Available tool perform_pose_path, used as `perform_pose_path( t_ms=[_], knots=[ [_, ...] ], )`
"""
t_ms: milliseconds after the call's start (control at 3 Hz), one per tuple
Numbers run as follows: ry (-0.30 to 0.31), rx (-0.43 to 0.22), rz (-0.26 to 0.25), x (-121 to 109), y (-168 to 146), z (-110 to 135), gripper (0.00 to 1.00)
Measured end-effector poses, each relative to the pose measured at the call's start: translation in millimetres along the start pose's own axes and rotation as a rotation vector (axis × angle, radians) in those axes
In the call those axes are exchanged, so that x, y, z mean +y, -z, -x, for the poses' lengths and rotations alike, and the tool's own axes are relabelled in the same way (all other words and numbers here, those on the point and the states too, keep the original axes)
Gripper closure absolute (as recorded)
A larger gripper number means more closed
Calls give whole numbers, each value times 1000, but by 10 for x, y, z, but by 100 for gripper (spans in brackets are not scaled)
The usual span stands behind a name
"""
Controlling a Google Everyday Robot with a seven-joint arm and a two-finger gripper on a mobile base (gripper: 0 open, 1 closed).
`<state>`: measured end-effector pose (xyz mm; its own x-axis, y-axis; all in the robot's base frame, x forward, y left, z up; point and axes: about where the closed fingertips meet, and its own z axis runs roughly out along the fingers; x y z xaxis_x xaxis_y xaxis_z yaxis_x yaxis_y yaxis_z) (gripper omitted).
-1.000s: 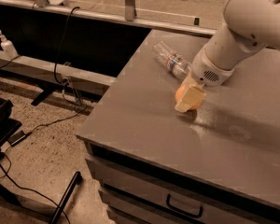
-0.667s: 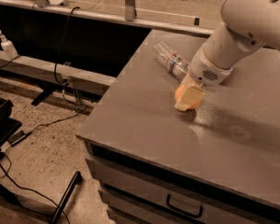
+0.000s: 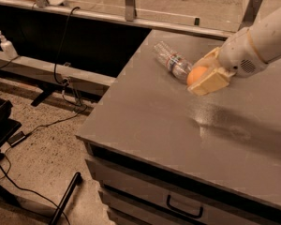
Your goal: Pick orange
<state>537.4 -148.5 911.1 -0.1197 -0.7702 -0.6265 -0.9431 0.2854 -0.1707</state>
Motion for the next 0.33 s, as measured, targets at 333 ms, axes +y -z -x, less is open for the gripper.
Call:
perform_pose_path(
  t_ms=[333],
  knots=[
    [37,-57,3,61,98,81,100]
  ],
)
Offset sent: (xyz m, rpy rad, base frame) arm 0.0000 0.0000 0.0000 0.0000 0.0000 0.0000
